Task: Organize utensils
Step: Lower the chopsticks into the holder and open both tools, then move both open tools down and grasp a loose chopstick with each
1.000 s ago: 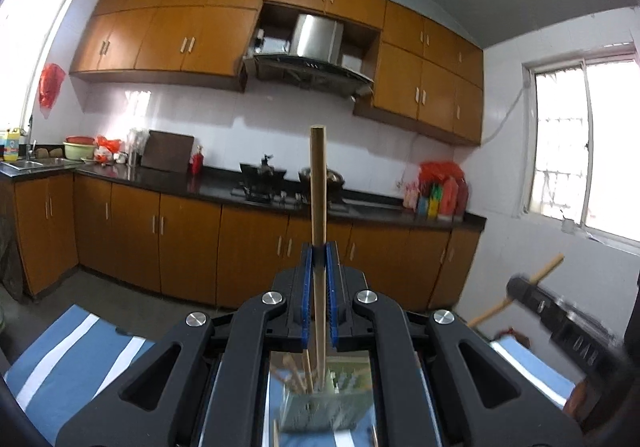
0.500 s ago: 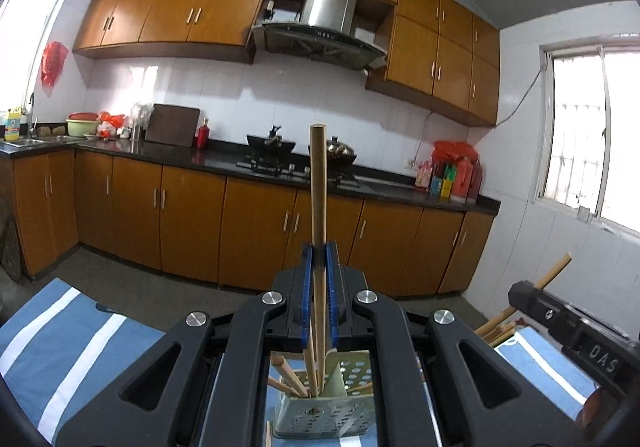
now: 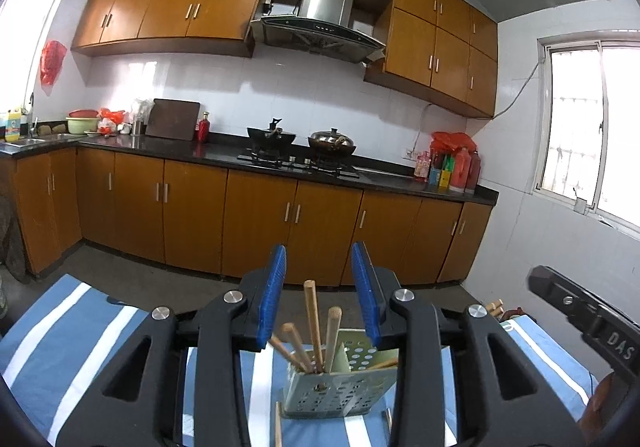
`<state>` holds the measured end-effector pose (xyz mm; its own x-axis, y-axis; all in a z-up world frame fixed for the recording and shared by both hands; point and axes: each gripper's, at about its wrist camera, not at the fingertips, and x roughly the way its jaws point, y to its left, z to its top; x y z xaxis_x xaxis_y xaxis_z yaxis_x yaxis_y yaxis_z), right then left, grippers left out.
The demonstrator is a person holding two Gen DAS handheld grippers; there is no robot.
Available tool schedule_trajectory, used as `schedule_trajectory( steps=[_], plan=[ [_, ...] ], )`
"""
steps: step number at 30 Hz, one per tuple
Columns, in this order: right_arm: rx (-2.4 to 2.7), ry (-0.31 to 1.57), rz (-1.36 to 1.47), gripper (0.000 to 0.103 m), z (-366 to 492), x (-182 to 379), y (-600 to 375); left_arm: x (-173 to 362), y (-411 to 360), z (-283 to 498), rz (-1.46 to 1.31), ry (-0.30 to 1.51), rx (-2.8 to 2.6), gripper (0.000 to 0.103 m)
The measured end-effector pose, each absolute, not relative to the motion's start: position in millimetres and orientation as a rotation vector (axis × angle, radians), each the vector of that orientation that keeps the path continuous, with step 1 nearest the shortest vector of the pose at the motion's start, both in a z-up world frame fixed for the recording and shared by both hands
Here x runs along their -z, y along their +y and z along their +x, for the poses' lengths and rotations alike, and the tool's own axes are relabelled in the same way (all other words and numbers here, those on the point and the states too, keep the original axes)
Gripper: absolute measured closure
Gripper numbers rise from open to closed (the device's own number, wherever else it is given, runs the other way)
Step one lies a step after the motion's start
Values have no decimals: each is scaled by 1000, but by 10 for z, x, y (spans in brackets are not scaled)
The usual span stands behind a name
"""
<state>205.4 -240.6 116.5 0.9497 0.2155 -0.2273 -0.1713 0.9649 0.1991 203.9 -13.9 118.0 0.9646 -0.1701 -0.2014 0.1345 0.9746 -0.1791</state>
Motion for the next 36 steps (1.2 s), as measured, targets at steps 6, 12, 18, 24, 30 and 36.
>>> schedule_trajectory(
  steps=[6,12,18,24,30,36],
  plan=[
    [-135,319,152,75,1714,-816,-2559,-1065,83,1699,-149,271,140,68],
    [-100,591,176,75,1749,59,-2567,-396,282,1572,-82,486,85,68],
    [-125,813,167,75,1731,813,-2283,246,371,1551,-70,685,73,68],
    [-114,889,105,75,1645,1124,-2034,461,338,1493,-64,742,101,68],
    [-66,891,56,94,1688,1174,-2021,542,226,1454,-47,766,130,68],
    [18,907,127,95,1885,1152,-2315,606,96,1448,-36,794,169,68]
  ],
)
